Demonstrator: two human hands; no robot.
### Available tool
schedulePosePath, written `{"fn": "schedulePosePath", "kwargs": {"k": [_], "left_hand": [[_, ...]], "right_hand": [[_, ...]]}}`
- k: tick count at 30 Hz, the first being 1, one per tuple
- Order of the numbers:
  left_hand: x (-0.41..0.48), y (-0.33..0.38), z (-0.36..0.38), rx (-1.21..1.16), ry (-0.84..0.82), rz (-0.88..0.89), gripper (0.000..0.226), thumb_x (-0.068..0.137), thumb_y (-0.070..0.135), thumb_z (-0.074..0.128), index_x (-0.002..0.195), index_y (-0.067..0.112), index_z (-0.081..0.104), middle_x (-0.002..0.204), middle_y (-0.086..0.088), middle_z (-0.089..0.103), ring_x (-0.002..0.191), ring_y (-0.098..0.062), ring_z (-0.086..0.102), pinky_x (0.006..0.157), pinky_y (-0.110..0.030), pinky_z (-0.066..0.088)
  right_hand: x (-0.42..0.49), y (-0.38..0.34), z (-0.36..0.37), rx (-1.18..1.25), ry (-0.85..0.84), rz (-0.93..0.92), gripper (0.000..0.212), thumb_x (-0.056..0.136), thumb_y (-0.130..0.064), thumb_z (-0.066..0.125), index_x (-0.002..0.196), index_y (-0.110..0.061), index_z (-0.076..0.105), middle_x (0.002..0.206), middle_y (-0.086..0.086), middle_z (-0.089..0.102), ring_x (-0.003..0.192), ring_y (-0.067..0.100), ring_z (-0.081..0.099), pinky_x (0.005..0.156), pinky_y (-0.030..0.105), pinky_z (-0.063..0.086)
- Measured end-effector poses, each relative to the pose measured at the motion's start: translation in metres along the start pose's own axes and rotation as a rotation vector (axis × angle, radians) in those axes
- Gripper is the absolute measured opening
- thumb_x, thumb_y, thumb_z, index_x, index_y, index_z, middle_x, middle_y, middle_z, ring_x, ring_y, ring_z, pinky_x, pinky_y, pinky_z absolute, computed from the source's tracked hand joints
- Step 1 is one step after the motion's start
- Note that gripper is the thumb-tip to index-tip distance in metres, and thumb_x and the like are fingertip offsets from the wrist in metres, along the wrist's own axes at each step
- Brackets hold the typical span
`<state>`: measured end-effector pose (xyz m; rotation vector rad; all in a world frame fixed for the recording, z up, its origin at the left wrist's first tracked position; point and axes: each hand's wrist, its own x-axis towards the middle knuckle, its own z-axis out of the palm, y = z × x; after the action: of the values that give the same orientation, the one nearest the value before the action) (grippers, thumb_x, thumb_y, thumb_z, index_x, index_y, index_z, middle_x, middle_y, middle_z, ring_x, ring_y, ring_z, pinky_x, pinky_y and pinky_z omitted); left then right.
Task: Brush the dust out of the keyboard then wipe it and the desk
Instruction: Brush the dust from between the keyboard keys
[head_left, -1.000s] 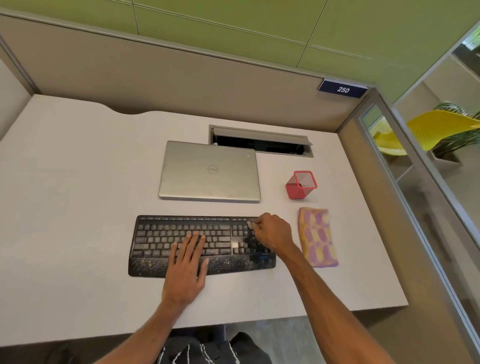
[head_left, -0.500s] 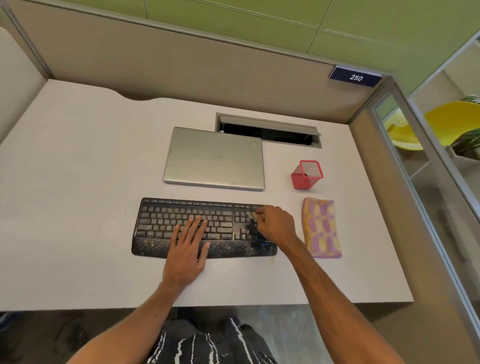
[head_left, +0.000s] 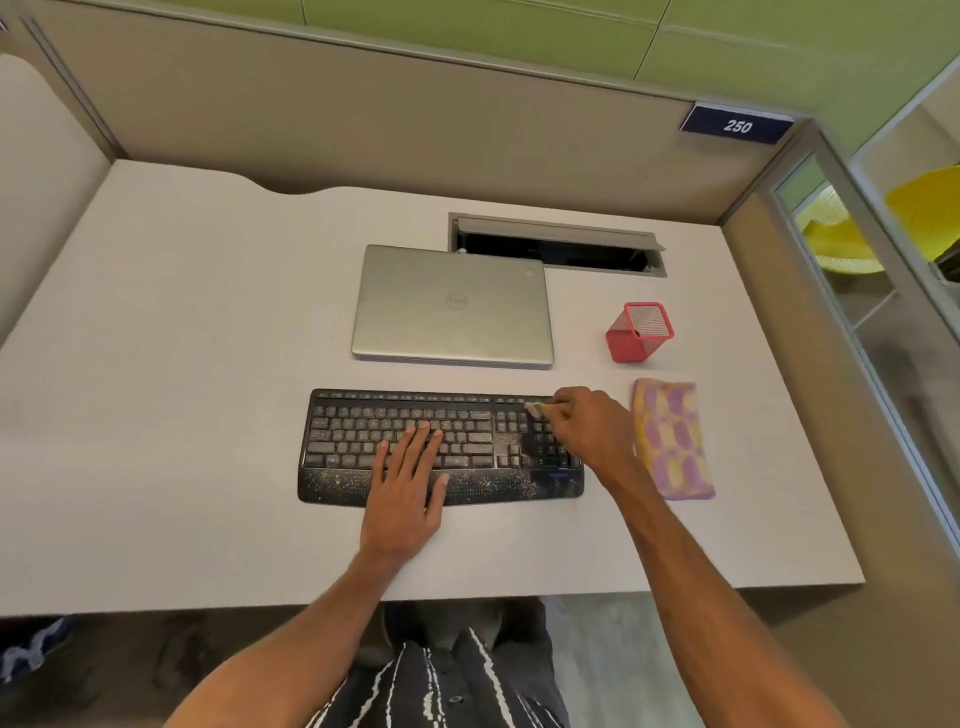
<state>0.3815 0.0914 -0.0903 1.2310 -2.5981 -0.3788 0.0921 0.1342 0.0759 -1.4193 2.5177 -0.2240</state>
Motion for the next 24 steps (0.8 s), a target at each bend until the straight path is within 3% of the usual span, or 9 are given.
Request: {"fn": "schedulePosePath", "kwargs": {"k": [6, 11, 16, 22, 24], "left_hand": [[0.000, 0.001, 0.001, -0.008, 0.012, 0.007, 0.069, 0.115, 0.048, 0.035, 0.176, 0.021, 0.018, 0.184, -0.002, 0.014, 0.171, -0.020, 0.005, 0.137, -0.058, 0.011], [0.001, 0.002, 0.001, -0.016, 0.016, 0.002, 0.070, 0.115, 0.047, 0.037, 0.176, 0.021, 0.017, 0.184, -0.002, 0.013, 0.171, -0.020, 0.004, 0.137, -0.060, 0.011], [0.000, 0.001, 0.001, -0.011, 0.012, 0.004, 0.069, 0.115, 0.048, 0.035, 0.176, 0.022, 0.016, 0.184, -0.002, 0.012, 0.171, -0.019, 0.003, 0.137, -0.060, 0.010], [0.000, 0.000, 0.003, -0.021, 0.017, 0.005, 0.069, 0.115, 0.048, 0.035, 0.176, 0.022, 0.018, 0.184, -0.002, 0.012, 0.171, -0.020, 0.004, 0.137, -0.060, 0.010], [0.001, 0.000, 0.002, -0.023, 0.021, 0.005, 0.068, 0.115, 0.048, 0.035, 0.176, 0.021, 0.019, 0.184, -0.002, 0.012, 0.171, -0.020, 0.004, 0.137, -0.060, 0.009]], "right_hand": [[-0.003, -0.006, 0.008, 0.016, -0.105, -0.044, 0.022, 0.096, -0.038, 0.065, 0.105, -0.027, 0.081, 0.094, -0.003, 0.079, 0.078, 0.020, 0.068, 0.069, 0.031, 0.054], [0.007, -0.005, -0.005, 0.058, -0.008, -0.010, 0.024, 0.096, -0.035, 0.060, 0.101, -0.025, 0.081, 0.092, -0.002, 0.079, 0.080, 0.022, 0.070, 0.067, 0.031, 0.052], [0.011, -0.013, 0.004, 0.084, -0.129, 0.066, 0.021, 0.092, -0.032, 0.069, 0.105, -0.020, 0.081, 0.095, -0.001, 0.079, 0.079, 0.018, 0.067, 0.068, 0.029, 0.047], [0.013, -0.019, 0.000, 0.136, -0.014, 0.132, 0.023, 0.092, -0.031, 0.064, 0.106, -0.022, 0.081, 0.098, 0.001, 0.078, 0.085, 0.024, 0.069, 0.070, 0.028, 0.043], [0.013, -0.022, 0.004, 0.121, -0.062, 0.127, 0.023, 0.093, -0.029, 0.064, 0.106, -0.021, 0.081, 0.096, 0.002, 0.078, 0.084, 0.024, 0.069, 0.070, 0.029, 0.046]]}}
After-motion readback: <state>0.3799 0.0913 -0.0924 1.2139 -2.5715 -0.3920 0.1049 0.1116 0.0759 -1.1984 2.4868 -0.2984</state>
